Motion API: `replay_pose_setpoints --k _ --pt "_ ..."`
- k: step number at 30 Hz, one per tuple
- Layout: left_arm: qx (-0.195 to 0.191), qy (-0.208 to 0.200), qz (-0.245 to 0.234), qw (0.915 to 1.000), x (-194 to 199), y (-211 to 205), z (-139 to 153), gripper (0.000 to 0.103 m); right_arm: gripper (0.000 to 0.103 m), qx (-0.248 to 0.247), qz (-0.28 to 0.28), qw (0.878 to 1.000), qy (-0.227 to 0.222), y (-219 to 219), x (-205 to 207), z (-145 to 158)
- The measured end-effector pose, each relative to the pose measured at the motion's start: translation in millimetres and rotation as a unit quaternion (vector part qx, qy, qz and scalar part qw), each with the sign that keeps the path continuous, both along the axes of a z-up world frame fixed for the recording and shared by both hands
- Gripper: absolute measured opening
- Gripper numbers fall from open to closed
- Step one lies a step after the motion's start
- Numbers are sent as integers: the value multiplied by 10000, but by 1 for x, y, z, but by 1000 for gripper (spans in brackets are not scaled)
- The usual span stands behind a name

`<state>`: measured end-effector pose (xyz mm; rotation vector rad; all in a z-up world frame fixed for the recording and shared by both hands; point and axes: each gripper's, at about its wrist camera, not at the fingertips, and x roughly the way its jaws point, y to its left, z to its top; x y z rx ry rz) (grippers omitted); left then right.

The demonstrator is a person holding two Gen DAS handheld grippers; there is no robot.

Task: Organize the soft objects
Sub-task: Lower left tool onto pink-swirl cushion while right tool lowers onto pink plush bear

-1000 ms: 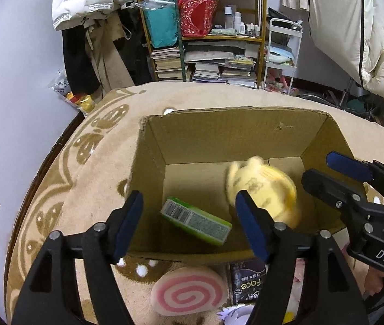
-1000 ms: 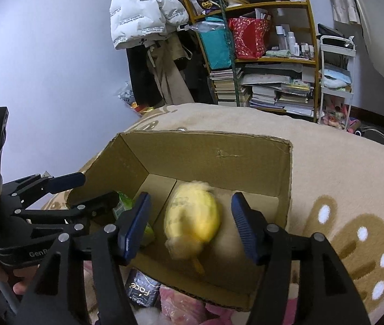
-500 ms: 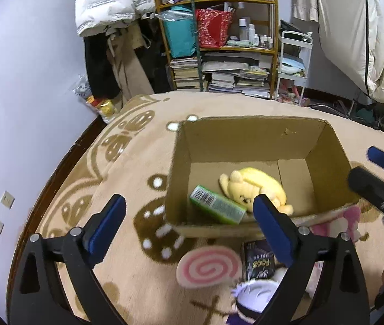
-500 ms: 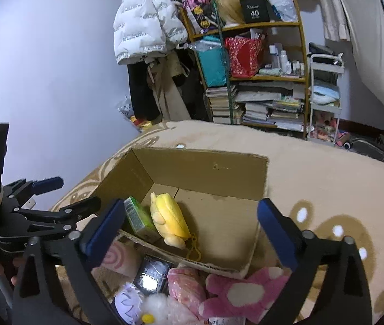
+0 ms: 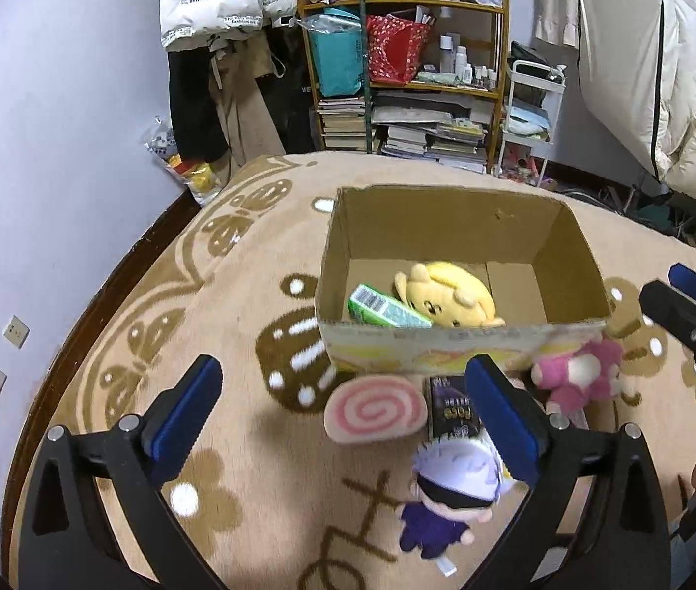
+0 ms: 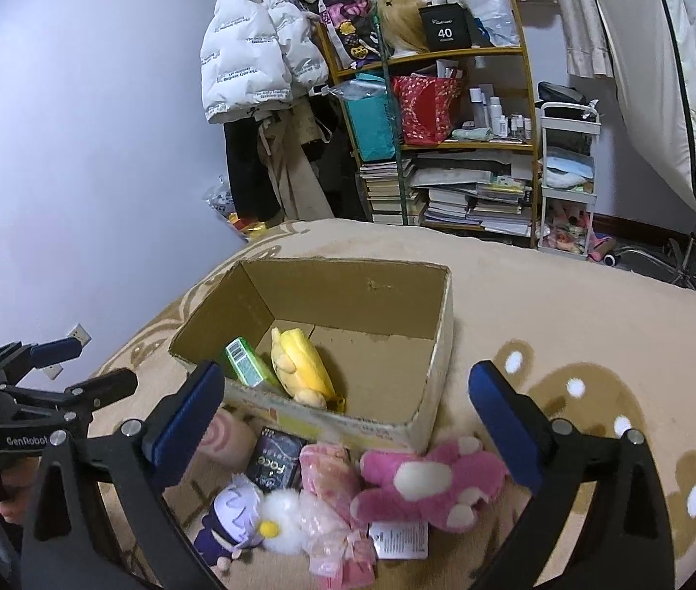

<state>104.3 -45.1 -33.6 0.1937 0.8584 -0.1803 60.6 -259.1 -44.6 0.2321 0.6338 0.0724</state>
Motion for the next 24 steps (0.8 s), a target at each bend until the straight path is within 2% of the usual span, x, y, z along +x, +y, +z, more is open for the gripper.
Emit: replay_pose_setpoints --k 10,24 --pt "88 261 -55 9996 -18 -7 -13 98 103 163 -124 9997 161 -9 -18 -4" --pt "322 630 -46 9975 -3 -17 -52 98 103 143 -171 9974 688 -13 -10 -38"
